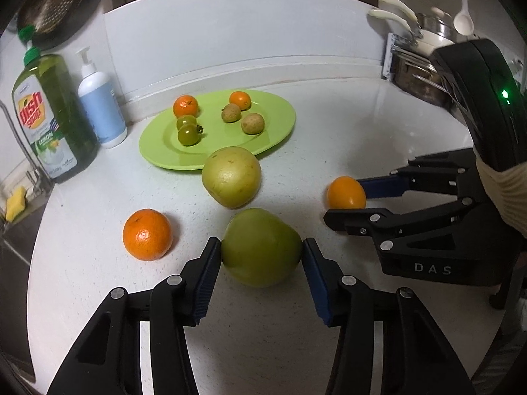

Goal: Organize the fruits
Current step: 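Grasp the large green apple with the left gripper while the right grasps an orange, then carry the green apple and orange in both grippers over the green plate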

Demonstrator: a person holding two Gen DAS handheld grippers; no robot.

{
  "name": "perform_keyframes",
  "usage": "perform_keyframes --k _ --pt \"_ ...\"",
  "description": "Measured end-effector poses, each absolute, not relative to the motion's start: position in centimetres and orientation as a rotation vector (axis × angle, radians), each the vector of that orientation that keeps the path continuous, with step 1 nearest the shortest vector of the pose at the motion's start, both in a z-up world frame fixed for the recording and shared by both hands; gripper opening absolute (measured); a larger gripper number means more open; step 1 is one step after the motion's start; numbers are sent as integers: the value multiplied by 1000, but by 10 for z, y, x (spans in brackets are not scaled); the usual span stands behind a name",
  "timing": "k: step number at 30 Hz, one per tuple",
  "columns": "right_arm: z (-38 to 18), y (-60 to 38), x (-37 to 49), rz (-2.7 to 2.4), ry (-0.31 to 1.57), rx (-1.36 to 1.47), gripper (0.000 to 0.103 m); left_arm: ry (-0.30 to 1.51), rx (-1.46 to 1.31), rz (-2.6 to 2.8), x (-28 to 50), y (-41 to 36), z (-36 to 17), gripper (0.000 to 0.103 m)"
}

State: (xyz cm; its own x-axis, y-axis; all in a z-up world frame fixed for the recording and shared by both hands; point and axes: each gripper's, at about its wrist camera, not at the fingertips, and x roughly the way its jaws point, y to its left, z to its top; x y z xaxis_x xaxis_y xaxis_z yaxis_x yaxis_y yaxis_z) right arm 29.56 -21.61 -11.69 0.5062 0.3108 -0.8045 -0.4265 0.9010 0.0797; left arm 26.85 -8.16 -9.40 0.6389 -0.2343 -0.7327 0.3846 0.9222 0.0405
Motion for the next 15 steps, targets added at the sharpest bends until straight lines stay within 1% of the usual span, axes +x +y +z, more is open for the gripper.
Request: perform_keyframes --k 15 --pt "-93 -218 280 436 892 -91 38 755 127 -326 249 -73 -69 49"
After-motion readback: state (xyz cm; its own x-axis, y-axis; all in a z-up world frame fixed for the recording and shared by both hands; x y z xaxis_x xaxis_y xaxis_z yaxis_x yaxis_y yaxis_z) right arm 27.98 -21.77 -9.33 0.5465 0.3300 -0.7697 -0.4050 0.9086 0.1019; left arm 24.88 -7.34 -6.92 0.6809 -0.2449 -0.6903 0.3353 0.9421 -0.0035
